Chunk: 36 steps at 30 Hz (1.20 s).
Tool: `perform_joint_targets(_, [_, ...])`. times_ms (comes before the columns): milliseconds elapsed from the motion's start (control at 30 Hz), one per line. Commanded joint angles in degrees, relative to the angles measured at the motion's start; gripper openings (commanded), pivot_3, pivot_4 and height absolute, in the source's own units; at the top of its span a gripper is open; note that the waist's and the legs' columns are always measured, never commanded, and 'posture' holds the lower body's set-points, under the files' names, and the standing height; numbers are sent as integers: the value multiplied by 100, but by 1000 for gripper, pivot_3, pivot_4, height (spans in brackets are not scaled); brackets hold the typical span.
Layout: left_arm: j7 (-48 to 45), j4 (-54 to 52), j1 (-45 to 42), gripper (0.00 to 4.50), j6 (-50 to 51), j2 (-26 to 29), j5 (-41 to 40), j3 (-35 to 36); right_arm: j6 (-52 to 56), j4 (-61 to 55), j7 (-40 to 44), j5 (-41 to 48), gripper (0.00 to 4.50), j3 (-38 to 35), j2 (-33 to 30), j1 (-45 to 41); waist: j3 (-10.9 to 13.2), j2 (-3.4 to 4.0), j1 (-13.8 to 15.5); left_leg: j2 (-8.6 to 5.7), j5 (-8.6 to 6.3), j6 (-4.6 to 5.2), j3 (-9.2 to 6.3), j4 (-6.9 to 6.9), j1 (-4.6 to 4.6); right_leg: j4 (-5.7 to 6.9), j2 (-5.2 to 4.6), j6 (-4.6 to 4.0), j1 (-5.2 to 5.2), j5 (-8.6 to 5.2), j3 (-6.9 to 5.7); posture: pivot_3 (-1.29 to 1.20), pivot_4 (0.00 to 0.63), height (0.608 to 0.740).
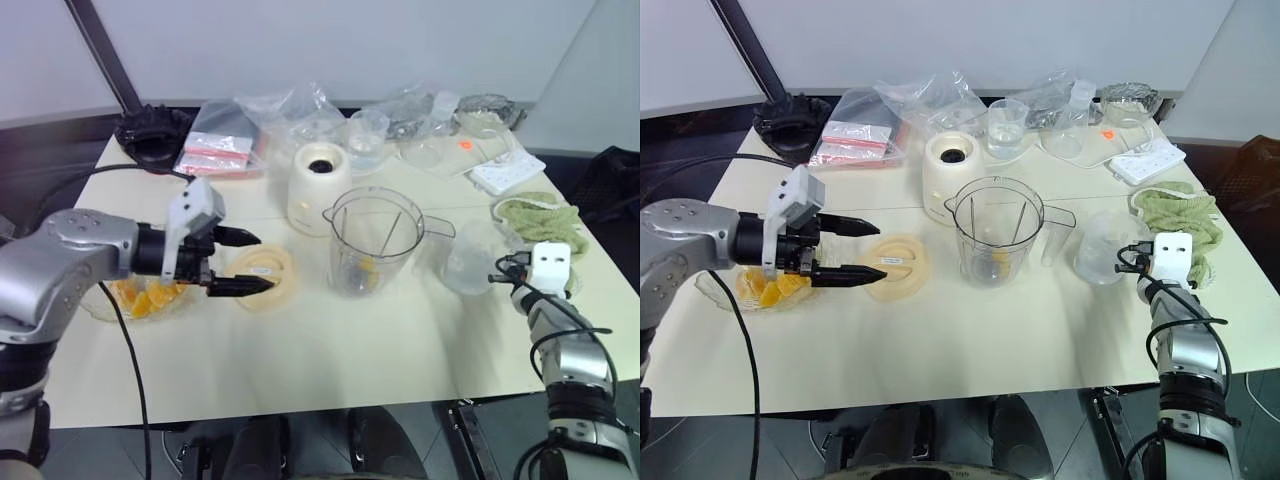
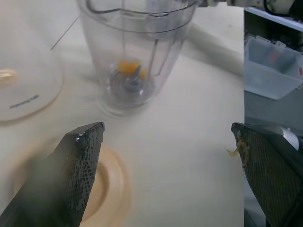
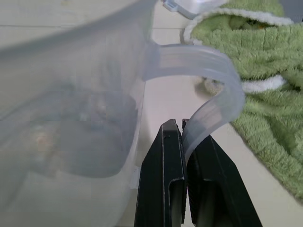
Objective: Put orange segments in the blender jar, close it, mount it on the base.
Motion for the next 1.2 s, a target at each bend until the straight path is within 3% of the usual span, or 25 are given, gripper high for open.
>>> perform_joint_targets(33, [-146, 208, -319, 4500, -190, 119, -11, 239, 151, -800, 61, 193, 38, -317, -426, -617, 11, 8, -4, 0, 0, 0, 2, 0, -4, 0, 0, 2, -5, 1, 1, 0, 150, 740])
perform_joint_targets(433, [-442, 898, -808, 4500, -562, 15, 215, 19, 736, -1319, 1478, 237, 38, 435, -1502, -2201, 23, 9, 7, 3, -6, 9, 5, -16, -25, -12, 6, 14, -28, 7, 0, 0, 150, 740])
perform_joint_targets(600, [-452, 865, -760, 4500, -612, -56, 266, -19, 803, -1354, 2044, 211, 38, 691, -1732, -2493, 23, 9, 33, 2, -3, 6, 6, 10, -108, 6, 2, 25, -111, 14, 0, 0, 150, 740])
perform_joint_targets(833, [-465, 842, -713, 4500, -604, -69, 250, 26, 476, -1447, 2570, 49, 38, 933, -1964, -2476, 24, 9, 44, -1, -4, 7, 8, 9, -111, 3, -1, 25, -114, 15, 0, 0, 150, 740])
perform_joint_targets(1200, [-390, 779, -642, 4500, -600, -131, 276, 22, -283, -1798, 2513, -630, 38, 1253, -1957, -2464, 24, 9, 29, 1, -3, 6, 9, 11, -109, 10, 1, 26, -115, 15, 0, 0, 150, 740])
